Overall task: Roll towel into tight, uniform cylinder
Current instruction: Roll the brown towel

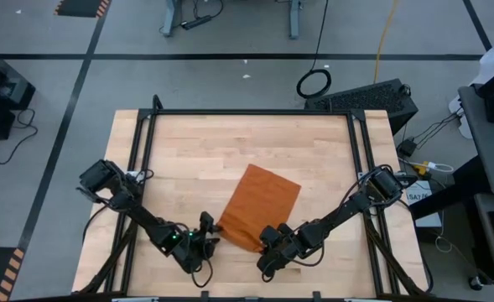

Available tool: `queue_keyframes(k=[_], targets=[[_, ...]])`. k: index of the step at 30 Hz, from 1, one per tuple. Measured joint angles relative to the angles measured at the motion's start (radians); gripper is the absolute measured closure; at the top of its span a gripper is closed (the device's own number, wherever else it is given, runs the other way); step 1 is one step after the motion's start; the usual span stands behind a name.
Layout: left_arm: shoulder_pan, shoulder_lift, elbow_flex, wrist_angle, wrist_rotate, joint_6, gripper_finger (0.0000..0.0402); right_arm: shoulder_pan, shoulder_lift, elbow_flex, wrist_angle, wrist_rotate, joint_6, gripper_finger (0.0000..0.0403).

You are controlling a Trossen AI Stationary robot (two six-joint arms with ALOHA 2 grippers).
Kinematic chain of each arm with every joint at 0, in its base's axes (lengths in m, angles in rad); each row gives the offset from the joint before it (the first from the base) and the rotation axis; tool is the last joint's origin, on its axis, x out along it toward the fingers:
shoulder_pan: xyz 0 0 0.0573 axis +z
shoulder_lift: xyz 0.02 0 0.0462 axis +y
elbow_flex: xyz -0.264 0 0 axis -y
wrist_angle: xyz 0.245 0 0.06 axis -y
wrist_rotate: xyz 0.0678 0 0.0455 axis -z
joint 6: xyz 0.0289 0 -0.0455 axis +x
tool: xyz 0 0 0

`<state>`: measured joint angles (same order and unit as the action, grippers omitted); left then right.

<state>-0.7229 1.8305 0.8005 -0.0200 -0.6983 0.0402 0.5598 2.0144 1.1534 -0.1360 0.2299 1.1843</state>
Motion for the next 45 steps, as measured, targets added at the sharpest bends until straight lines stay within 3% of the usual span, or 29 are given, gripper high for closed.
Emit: queue_keyframes(k=[5, 10, 16, 20, 22, 29, 35, 41, 45], targets=[[0.042, -0.002, 0.002, -0.013, 0.055, 0.022, 0.0176, 0.000, 0.000, 0.000, 0.000, -0.007, -0.001, 0.0392], [0.087, -0.003, 0.003, -0.033, 0.117, 0.064, 0.0205, -0.002, -0.001, 0.001, 0.003, -0.050, -0.041, 0.0392], [0.166, -0.004, 0.003, -0.038, 0.247, 0.147, 0.0287, -0.004, -0.001, 0.001, 0.004, -0.084, -0.055, 0.0392], [0.197, 0.000, 0.004, -0.043, 0.259, 0.204, 0.0371, -0.004, -0.001, 0.002, 0.009, -0.120, -0.069, 0.0392], [0.207, 0.001, 0.020, -0.074, 0.271, 0.212, 0.0390, -0.005, -0.001, 0.002, 0.009, -0.126, -0.075, 0.0392], [0.201, -0.007, 0.151, -0.352, 0.325, 0.176, 0.0396, -0.007, -0.001, 0.001, 0.034, -0.181, -0.143, 0.0392], [0.174, -0.065, 0.275, -0.552, 0.634, 0.040, 0.0396, -0.006, 0.003, 0.000, 0.186, -0.302, -0.307, 0.0392], [0.194, -0.059, 0.290, -0.546, 0.724, -0.017, 0.0397, -0.005, 0.003, 0.000, 0.176, -0.314, -0.336, 0.0379], [0.253, -0.029, 0.277, -0.522, 0.891, 0.019, 0.0397, 0.002, 0.003, 0.000, 0.120, -0.329, -0.336, 0.0350]])
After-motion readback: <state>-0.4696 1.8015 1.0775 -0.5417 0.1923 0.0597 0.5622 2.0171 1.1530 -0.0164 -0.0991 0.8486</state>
